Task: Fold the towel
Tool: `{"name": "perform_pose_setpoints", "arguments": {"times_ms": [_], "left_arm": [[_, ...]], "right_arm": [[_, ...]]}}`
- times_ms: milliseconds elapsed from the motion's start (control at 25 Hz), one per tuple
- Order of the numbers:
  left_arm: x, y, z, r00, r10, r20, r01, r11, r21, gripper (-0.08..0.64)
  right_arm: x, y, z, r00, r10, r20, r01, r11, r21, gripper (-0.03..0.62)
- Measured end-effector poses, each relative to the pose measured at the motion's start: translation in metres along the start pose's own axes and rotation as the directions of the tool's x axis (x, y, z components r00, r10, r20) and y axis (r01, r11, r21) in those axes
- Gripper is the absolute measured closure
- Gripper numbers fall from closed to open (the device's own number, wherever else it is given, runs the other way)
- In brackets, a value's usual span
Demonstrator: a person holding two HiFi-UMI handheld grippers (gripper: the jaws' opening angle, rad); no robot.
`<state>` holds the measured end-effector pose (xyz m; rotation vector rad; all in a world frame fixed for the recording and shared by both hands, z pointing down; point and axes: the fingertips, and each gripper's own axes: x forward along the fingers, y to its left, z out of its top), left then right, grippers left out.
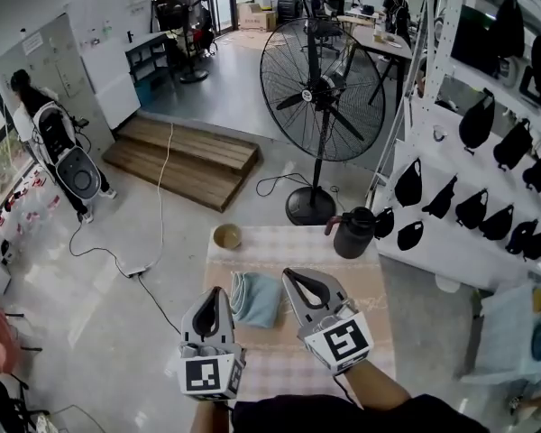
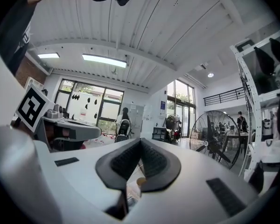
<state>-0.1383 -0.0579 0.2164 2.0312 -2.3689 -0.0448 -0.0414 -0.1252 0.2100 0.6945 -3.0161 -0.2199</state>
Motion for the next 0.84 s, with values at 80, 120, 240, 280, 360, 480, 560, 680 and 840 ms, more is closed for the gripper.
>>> {"name": "perform_pose_setpoints", "arguments": {"times_ms": [80,120,240,280,360,480,560,680,840], "left_arm": [[-0.001,0.0,0.0,1.0,-0.001,-0.005,0.001,1.0,0.0,0.555],[-0.002,0.0,-0.001,1.0,-0.001,-0.009,0.001,1.0,0.0,0.555],[-0.003,0.0,-0.005,1.0,-0.004,-0.018,0.004,1.0,-0.001,0.555],[-0.003,0.0,-0.006,1.0,-0.006,-0.018,0.006,1.0,-0.001,0.555],[-0.003,0.0,-0.007,1.0,-0.009,-0.013,0.009,1.0,-0.004,0.554],[-0.003,-0.001,-0.008,1.0,-0.012,-0.019,0.012,1.0,-0.007,0.554],[-0.003,0.001,-0.009,1.0,-0.012,-0.021,0.012,1.0,-0.011,0.555],[-0.005,0.004,-0.01,1.0,-0.006,-0.018,0.006,1.0,-0.014,0.555],[-0.009,0.007,-0.015,0.999,-0.005,-0.034,0.005,1.0,-0.007,0.554]], "right_arm": [[-0.001,0.0,0.001,1.0,0.0,-0.005,0.0,1.0,0.001,0.592],[-0.001,-0.001,0.002,1.0,0.001,-0.006,-0.001,1.0,0.005,0.592],[-0.002,-0.001,0.002,1.0,0.0,-0.005,0.0,1.0,0.011,0.592],[-0.002,-0.001,0.001,1.0,-0.001,-0.006,0.001,1.0,0.012,0.591],[-0.003,0.0,0.0,1.0,-0.002,-0.009,0.002,1.0,0.014,0.592],[-0.003,0.001,-0.001,1.0,-0.003,-0.011,0.003,1.0,0.016,0.592],[-0.003,0.001,0.0,1.0,-0.006,-0.006,0.006,1.0,0.017,0.592],[-0.003,0.002,0.001,1.0,-0.01,-0.004,0.011,1.0,0.018,0.592],[-0.004,0.004,0.001,1.0,-0.014,-0.005,0.014,1.0,0.016,0.592]]}}
